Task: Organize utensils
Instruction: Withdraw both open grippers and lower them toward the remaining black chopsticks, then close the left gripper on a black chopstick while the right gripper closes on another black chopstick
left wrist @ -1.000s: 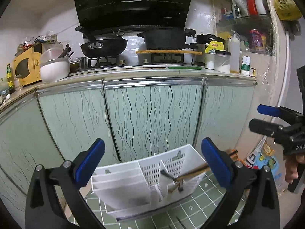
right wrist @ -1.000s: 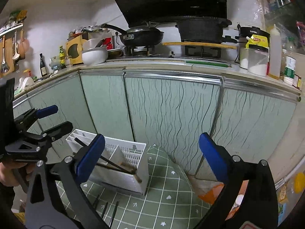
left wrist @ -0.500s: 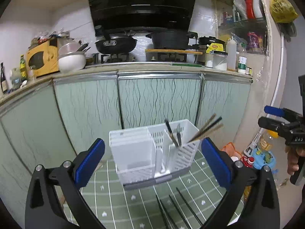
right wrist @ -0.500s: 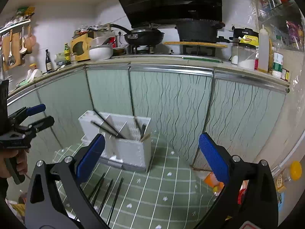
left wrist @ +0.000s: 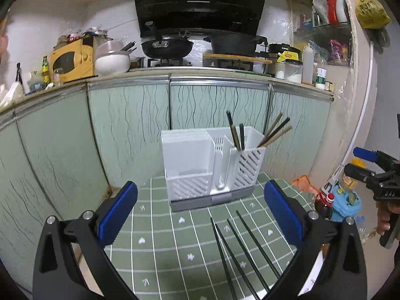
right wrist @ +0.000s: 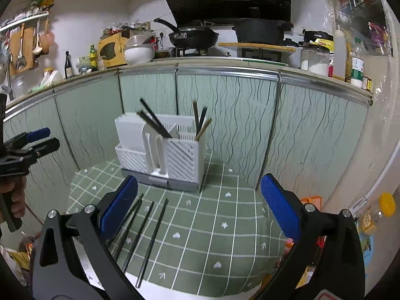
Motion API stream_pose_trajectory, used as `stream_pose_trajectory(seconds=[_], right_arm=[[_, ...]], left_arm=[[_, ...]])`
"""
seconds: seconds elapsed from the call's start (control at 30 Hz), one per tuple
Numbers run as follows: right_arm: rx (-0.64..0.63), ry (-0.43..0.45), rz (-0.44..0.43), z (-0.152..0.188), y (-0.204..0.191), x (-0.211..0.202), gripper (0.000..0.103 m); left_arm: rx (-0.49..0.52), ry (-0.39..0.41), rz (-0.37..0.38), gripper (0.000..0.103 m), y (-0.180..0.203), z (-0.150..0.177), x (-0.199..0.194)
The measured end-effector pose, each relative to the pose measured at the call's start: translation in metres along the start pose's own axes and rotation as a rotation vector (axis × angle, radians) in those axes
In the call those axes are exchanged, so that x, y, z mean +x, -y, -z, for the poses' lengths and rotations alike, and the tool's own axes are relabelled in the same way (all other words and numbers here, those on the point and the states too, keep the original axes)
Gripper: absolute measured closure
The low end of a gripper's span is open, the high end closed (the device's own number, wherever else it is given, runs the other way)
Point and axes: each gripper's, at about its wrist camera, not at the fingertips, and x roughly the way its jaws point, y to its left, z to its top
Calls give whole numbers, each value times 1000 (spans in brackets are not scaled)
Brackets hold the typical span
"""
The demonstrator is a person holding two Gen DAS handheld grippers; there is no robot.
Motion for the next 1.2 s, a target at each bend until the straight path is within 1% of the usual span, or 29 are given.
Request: stream_pose_trajectory(seconds=[0.2, 0.43, 0.5, 0.57, 0.7, 0.87, 1.0, 1.07, 1.2], right_arm=[[-5, -32, -2, 30, -6, 5, 8], [-31, -29, 27, 60, -12, 6, 8], [-35, -33, 30, 69, -14, 8, 8], [-37, -31, 37, 77, -16, 10, 8], [-44, -51, 35, 96, -22, 20, 8], [-47, -80, 20, 115, -31, 31, 8], [-47, -108, -9, 132, -41, 38, 9], [-47, -118, -19, 138, -45, 42, 10], [-56, -156, -47, 151, -56, 50, 18]], left_arm=[[-40, -28, -1, 5, -7, 31, -3], [-53, -37, -22, 5, -11, 64, -4], [-38, -40, -33, 5, -8, 74, -4], [-2, -34, -54, 5, -2, 84, -4], [48, -26, -46, 5, 9, 104, -4], [78, -59, -49, 5, 20, 128, 6], [90, -82, -51, 5, 28, 147, 12], [99, -95, -61, 5, 32, 156, 16], [114, -117, -69, 5, 37, 171, 23]])
